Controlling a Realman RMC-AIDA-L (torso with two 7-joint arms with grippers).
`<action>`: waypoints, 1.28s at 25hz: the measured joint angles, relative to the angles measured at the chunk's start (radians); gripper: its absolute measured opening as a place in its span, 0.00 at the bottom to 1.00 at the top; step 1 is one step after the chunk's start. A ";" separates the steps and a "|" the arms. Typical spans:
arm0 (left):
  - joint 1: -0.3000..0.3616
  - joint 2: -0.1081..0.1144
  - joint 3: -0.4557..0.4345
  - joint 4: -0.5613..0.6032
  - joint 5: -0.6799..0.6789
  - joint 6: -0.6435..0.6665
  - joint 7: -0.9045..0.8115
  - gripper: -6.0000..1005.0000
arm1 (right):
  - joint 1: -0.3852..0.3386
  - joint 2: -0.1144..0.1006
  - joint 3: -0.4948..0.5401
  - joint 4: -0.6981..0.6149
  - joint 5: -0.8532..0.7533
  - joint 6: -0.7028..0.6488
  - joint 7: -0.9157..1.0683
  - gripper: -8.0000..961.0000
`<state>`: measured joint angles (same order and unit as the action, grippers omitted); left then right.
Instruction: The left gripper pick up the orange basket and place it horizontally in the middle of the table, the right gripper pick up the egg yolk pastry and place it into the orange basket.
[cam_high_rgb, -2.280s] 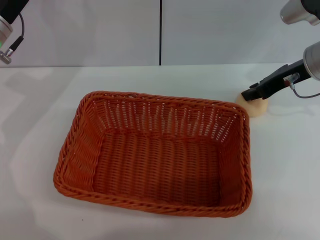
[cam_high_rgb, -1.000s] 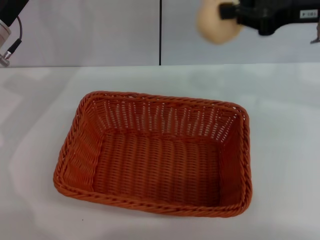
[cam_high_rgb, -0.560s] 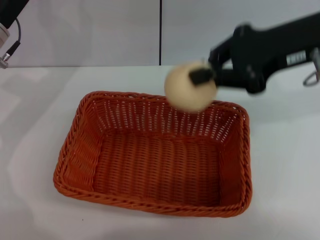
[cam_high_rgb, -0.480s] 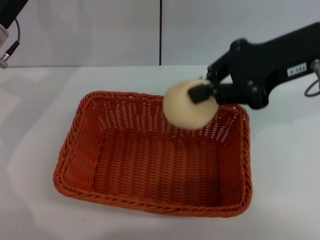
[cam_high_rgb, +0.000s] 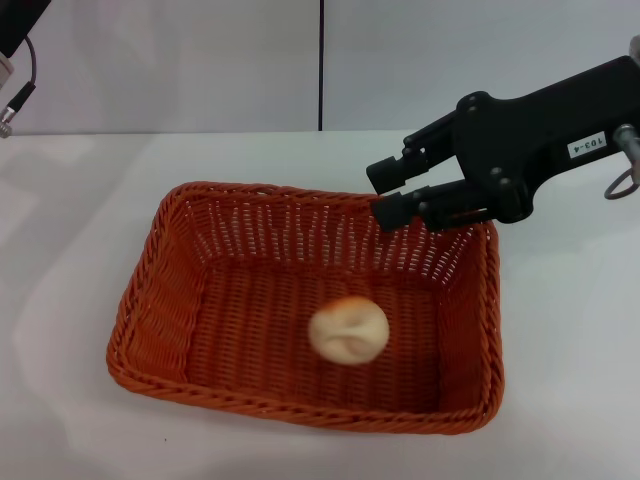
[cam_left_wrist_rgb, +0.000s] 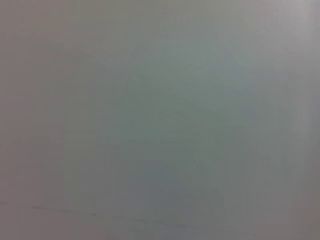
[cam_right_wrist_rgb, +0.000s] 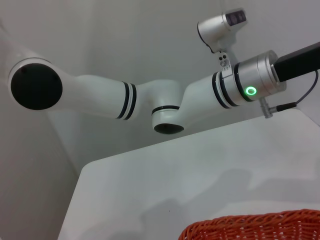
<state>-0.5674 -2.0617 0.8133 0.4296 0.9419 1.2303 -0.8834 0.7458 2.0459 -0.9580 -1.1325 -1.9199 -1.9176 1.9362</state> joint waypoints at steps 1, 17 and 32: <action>0.000 0.000 0.000 0.000 0.000 0.000 0.000 0.63 | -0.001 0.000 0.001 0.000 0.000 0.000 0.000 0.21; 0.002 -0.002 0.006 0.000 0.000 0.007 -0.008 0.63 | -0.168 0.027 0.057 -0.024 0.114 0.296 -0.161 0.70; 0.033 -0.003 -0.002 0.000 -0.013 0.032 -0.009 0.63 | -0.387 0.029 0.347 0.737 1.223 0.278 -1.170 0.69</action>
<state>-0.5345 -2.0648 0.8115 0.4295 0.9289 1.2626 -0.8929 0.3590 2.0752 -0.6111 -0.3956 -0.6966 -1.6396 0.7667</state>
